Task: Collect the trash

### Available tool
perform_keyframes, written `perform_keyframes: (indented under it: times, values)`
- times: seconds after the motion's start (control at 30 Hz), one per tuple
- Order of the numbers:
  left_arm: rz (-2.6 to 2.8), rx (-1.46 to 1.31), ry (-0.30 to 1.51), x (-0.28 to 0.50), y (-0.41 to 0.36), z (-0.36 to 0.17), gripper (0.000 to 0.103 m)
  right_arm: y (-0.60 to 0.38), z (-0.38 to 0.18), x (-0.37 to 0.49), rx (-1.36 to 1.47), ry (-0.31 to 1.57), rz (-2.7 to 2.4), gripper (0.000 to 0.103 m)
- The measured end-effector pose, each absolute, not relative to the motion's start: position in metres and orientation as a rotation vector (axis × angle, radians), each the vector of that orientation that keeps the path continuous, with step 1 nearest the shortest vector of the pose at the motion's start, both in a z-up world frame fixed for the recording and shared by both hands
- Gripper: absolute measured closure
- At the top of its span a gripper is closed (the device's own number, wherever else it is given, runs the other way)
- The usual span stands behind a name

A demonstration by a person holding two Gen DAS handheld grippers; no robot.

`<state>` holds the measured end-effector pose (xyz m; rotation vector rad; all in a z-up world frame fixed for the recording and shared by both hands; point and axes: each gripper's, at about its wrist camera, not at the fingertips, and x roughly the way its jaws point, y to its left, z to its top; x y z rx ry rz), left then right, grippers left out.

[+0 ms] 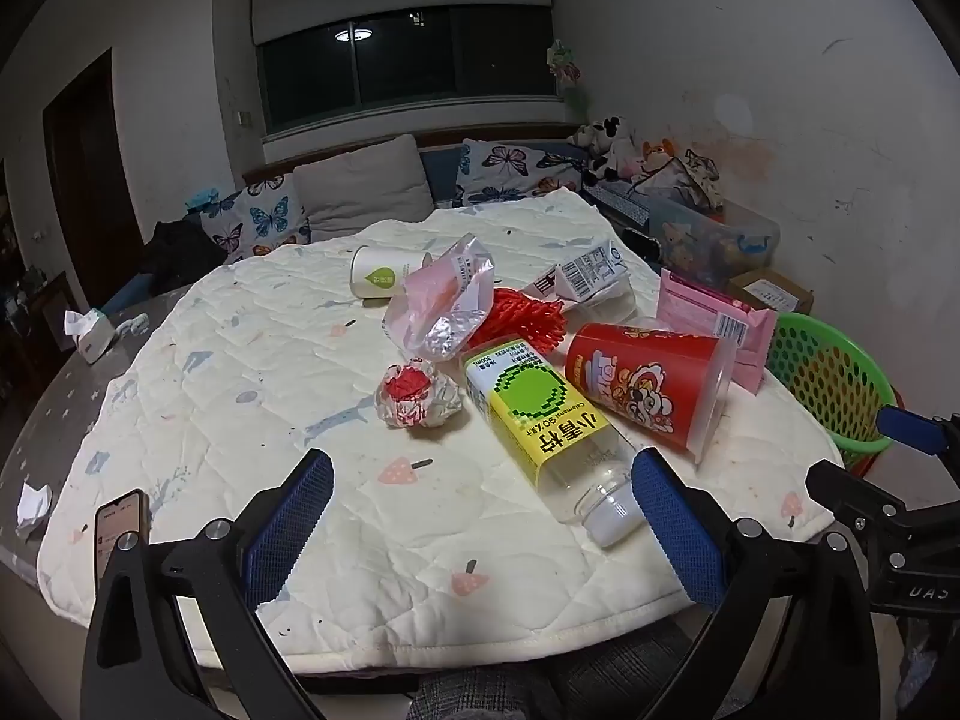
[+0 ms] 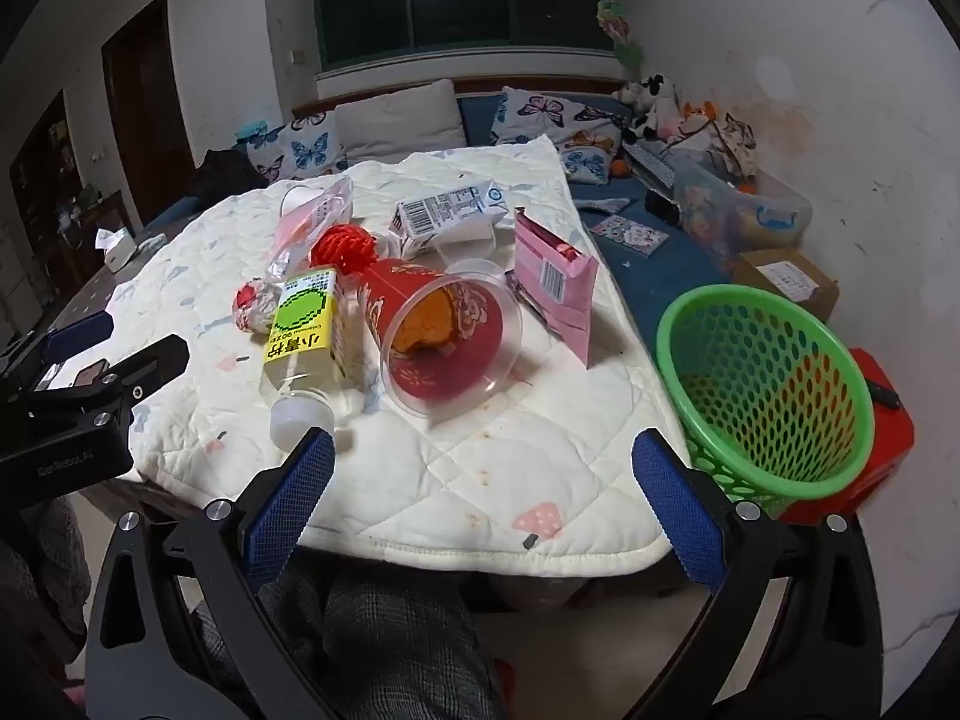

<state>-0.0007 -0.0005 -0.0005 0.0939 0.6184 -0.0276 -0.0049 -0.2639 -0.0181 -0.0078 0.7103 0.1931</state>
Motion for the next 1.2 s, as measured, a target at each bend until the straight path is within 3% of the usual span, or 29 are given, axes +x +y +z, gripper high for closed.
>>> perform_keyframes:
  times: [1.2]
  values:
    - [-0.049, 0.089, 0.638, -0.004, -0.007, -0.003, 0.006, -0.261, -0.018, -0.006, -0.018, 0.709, 0.192, 0.004]
